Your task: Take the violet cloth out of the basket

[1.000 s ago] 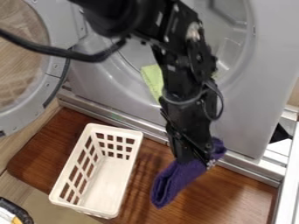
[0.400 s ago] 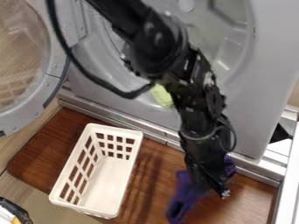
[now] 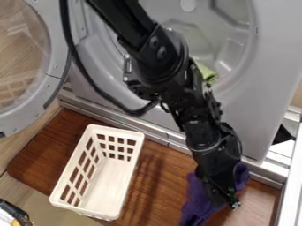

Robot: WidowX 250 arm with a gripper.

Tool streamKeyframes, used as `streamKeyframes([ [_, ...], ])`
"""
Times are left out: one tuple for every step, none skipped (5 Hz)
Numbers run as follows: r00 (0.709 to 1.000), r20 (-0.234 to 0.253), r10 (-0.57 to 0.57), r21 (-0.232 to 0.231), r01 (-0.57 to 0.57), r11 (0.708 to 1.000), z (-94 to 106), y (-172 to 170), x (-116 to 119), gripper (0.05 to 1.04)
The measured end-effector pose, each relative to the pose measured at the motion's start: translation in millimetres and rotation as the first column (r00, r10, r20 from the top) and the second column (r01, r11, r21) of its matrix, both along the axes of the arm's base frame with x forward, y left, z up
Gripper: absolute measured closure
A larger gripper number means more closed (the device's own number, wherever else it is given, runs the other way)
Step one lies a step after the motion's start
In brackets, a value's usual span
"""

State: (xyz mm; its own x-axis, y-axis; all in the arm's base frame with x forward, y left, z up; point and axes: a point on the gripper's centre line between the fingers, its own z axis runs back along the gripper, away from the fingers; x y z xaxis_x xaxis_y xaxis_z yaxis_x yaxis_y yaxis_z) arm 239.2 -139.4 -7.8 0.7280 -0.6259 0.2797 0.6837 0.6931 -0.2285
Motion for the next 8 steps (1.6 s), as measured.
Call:
streamKeyframes([
  [1.0, -0.003, -0.028, 0.027, 0.028, 0.999, 3.1, 7, -2, 0.739],
  [1.0, 0.007, -0.001, 0.039, 0.0, 0.999, 7.8, 13, 0, 0.434],
  [1.0, -0.001, 0.005, 0.045, -0.005, 0.999, 7.7, 15, -3, 0.144],
  [1.0, 0.007, -0.001, 0.045, 0.0, 0.999, 10.0, 15, -5, 0.074],
  [1.0, 0.022, -0.01, 0.053, 0.008, 0.999, 17.5, 17, -6, 0.079],
  [0.999, 0.029, -0.022, 0.115, 0.019, 0.993, 35.8, 23, -11, 0.083],
  [0.999, 0.028, -0.039, 0.176, 0.033, 0.984, 54.5, 35, -17, 0.084],
  [0.999, 0.035, 0.025, 0.196, -0.031, 0.98, 68.1, 56, -20, 0.084],
])
